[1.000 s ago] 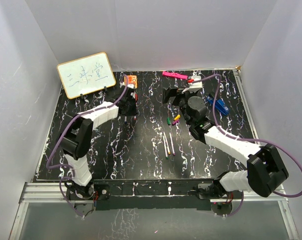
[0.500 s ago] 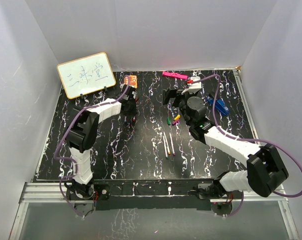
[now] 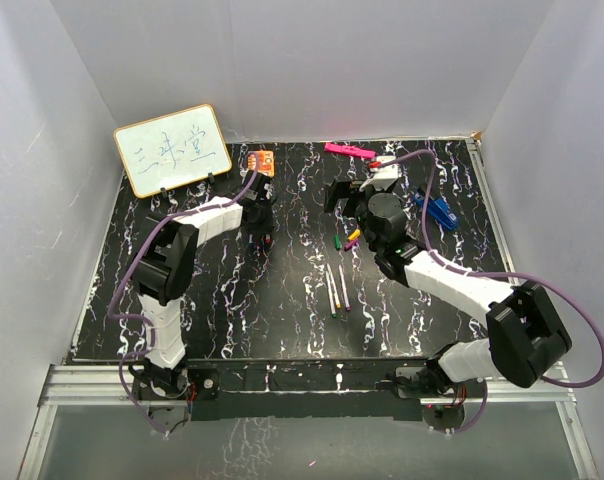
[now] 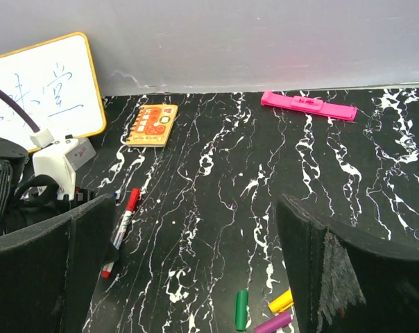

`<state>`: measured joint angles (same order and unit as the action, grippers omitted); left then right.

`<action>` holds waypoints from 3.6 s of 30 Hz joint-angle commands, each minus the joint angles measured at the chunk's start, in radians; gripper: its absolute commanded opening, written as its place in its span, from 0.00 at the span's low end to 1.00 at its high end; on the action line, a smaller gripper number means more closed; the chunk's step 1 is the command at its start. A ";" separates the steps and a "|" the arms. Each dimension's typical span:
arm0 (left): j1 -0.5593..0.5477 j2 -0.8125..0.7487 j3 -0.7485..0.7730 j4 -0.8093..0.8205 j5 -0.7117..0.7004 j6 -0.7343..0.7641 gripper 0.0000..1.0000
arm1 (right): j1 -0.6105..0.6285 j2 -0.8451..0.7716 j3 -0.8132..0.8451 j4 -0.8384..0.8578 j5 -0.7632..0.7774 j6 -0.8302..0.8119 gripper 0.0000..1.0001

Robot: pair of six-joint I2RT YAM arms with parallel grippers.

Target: Insert the pens into the pen caps

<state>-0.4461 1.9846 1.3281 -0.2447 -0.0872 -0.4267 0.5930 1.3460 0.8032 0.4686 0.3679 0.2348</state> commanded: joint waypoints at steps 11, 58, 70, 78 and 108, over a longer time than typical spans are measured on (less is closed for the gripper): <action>0.007 -0.108 0.026 -0.027 -0.014 0.004 0.27 | -0.022 0.015 -0.023 0.078 0.050 0.073 0.98; -0.164 -0.395 -0.286 0.258 0.321 0.010 0.26 | 0.025 0.033 -0.185 -0.447 -0.178 0.257 0.36; -0.163 -0.379 -0.316 0.276 0.343 -0.023 0.26 | 0.053 0.113 -0.120 -0.466 -0.179 0.238 0.35; -0.163 -0.378 -0.304 0.271 0.342 -0.017 0.26 | 0.083 0.135 -0.086 -0.577 -0.127 0.242 0.33; -0.163 -0.352 -0.260 0.256 0.334 0.035 0.24 | 0.114 0.191 0.076 -0.718 0.034 0.223 0.00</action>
<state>-0.6109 1.6398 1.0206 0.0208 0.2310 -0.4248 0.7013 1.5757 0.7986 -0.2432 0.3187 0.4927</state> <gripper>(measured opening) 0.248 0.047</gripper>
